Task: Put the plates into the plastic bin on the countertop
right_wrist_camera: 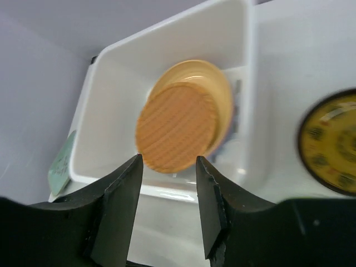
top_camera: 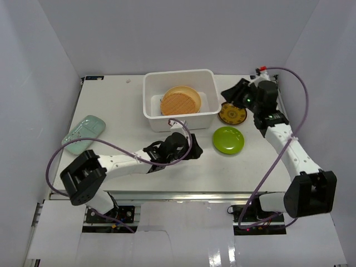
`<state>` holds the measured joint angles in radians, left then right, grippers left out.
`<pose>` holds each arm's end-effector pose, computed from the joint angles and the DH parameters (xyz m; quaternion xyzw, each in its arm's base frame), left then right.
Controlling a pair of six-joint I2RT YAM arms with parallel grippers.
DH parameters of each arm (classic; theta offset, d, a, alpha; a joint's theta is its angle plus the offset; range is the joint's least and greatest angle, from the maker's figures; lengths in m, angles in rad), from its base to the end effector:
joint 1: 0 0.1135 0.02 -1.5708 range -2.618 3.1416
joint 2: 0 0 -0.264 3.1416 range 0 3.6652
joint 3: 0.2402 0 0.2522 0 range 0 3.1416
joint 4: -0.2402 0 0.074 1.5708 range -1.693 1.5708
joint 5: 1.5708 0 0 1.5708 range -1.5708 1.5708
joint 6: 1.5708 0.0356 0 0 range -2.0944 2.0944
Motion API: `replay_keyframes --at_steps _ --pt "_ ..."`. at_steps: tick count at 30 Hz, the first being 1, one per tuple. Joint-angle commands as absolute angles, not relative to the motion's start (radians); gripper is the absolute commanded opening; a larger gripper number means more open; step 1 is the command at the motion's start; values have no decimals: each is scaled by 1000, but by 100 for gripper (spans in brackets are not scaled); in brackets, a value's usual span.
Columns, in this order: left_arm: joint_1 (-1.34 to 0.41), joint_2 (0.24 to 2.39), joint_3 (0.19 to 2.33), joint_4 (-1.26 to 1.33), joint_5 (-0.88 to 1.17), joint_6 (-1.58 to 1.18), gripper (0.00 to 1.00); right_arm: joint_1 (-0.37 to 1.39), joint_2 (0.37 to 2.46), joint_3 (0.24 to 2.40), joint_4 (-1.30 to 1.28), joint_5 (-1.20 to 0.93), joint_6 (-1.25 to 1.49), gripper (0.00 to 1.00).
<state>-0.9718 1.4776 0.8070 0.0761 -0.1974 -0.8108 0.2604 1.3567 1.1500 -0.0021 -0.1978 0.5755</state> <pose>0.1833 -0.2561 0.2101 0.0246 0.8798 -0.3084 0.3610 0.3098 0.0898 0.3573 0.0599 0.7733 0.3244 0.5414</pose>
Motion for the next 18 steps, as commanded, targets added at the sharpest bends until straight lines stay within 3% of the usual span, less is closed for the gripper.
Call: replay_keyframes --at_steps 1,6,13,18 --pt "-1014 1587 892 192 -256 -860 78 90 1244 962 113 -276 630 47" --pt "-1052 1768 988 241 -314 -882 75 -67 1097 770 138 -304 624 47" --pt "-1054 1996 1156 229 -354 -888 70 -250 1100 628 193 -403 667 41" --pt "-1054 2091 1242 212 -373 -896 69 -259 1118 535 267 -429 695 41"
